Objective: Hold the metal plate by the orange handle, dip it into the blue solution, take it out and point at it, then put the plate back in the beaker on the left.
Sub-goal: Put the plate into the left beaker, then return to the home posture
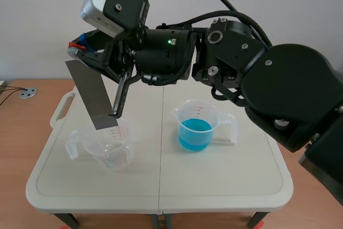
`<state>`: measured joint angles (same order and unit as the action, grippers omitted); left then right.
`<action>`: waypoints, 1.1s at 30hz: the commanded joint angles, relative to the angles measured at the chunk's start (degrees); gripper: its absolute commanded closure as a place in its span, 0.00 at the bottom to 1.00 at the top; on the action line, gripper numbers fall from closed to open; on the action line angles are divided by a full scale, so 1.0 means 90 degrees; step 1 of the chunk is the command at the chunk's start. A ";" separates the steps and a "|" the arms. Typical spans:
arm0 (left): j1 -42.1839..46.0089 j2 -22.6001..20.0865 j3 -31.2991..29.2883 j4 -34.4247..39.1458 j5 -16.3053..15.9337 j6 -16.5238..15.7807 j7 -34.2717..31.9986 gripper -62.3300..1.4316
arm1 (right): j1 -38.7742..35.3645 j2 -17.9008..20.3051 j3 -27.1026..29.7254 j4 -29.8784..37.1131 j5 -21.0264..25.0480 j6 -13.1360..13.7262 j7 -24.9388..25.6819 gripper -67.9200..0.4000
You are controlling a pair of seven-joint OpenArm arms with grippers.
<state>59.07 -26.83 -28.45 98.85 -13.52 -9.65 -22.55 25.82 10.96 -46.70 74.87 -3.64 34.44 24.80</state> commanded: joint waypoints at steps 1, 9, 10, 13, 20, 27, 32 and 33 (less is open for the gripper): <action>-0.0005 0.0015 -0.0034 0.0046 -0.0046 0.0002 -0.0066 0.93 | 0.0138 -0.0090 0.0000 -0.0029 0.0036 -0.0039 0.0141 0.98; -0.0005 0.0015 -0.0034 0.0046 -0.0046 -0.0010 -0.0066 0.93 | 0.0126 -0.0129 0.0000 -0.0296 -0.0032 -0.0017 0.0189 0.98; -0.0005 0.0015 -0.0034 0.0046 -0.0046 -0.0010 -0.0066 0.93 | 0.0126 -0.0131 0.0000 -0.0333 -0.0032 -0.0017 0.0194 0.98; -0.0005 0.0015 -0.0034 0.0046 -0.0046 -0.0010 -0.0063 0.93 | 0.0092 -0.0160 0.0000 -0.0418 -0.0056 -0.0012 0.0216 0.98; -0.0005 0.0015 -0.0032 0.0046 -0.0049 -0.0010 -0.0063 0.93 | -0.0080 -0.0233 -0.0002 -0.0571 -0.0151 0.0007 0.0236 0.98; -0.0005 0.0015 -0.0032 0.0046 -0.0046 -0.0015 0.0041 0.93 | -0.0347 -0.0233 -0.0041 -0.0588 -0.0153 -0.0010 0.0282 0.98; -0.0007 0.0015 -0.0032 0.0046 -0.0046 -0.0015 0.0177 0.93 | -0.0534 -0.0233 -0.0041 -0.0590 -0.0255 -0.0022 0.0282 0.98; -0.0007 0.0012 -0.0032 0.0046 -0.0046 -0.0015 0.0177 0.93 | -0.0566 -0.0233 -0.0041 -0.0590 -0.0262 -0.0024 0.0284 0.98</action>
<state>59.07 -26.83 -28.45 98.83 -13.52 -9.89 -20.01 19.99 9.21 -46.70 69.12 -6.70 34.68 26.48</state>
